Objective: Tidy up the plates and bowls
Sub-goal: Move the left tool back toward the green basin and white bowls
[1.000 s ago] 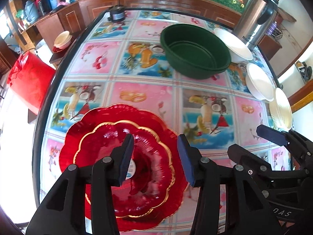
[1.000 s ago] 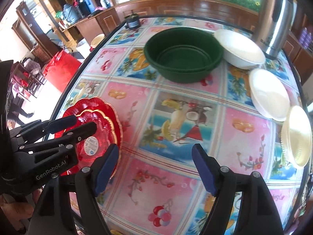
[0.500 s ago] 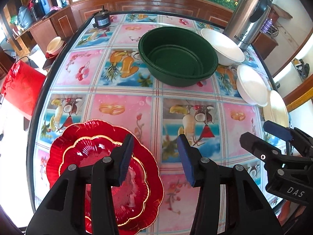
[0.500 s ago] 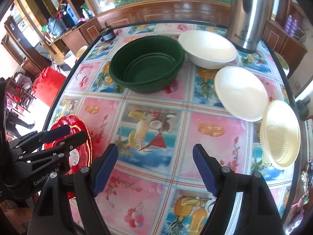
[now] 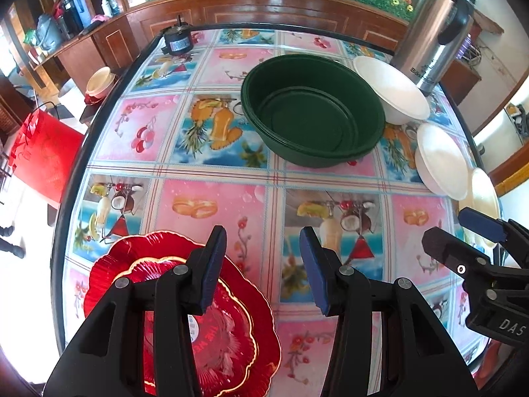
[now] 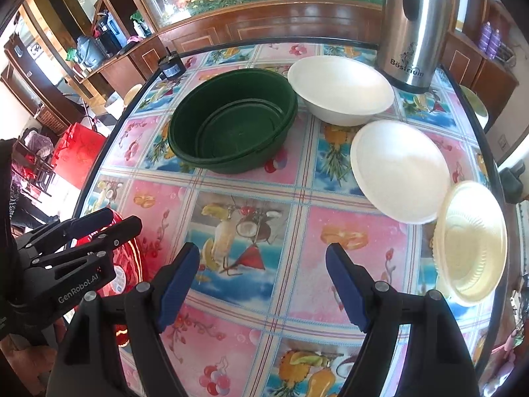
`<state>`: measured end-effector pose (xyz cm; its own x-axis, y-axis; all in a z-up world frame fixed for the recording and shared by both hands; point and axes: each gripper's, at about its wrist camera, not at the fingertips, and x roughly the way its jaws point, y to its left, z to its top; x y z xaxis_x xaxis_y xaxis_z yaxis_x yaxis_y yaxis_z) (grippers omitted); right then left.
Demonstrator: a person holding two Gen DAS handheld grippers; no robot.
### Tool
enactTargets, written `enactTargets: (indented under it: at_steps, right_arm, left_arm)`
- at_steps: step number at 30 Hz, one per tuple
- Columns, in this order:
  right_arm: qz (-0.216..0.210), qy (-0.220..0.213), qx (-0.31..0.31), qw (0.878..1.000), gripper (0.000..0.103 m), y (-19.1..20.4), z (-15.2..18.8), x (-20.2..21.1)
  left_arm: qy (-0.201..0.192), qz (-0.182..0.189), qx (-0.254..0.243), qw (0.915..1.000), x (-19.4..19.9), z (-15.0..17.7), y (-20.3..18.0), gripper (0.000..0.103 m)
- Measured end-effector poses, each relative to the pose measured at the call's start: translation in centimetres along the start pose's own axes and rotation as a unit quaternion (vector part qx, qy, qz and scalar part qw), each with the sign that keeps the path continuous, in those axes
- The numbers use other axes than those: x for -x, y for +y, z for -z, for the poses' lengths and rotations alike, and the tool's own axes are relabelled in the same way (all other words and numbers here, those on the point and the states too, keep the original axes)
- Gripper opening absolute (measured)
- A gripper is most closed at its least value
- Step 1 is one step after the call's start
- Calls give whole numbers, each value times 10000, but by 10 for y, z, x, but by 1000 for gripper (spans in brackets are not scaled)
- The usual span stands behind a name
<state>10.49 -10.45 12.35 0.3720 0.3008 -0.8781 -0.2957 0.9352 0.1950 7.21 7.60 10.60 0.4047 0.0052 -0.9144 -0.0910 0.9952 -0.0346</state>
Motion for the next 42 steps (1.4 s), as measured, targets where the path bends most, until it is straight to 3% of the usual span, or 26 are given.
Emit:
enactTargets:
  at_steps: [29,42]
  right_arm:
    - [-63,29,129,9999,79,-2,-46,-24]
    - [36,96,-68,9999,79,-27,-62,-38]
  left_arm:
    - [-44,-243,174,9995,-31,-43,9,46]
    - [-101,-401,207,9989,-47,-71,13,46]
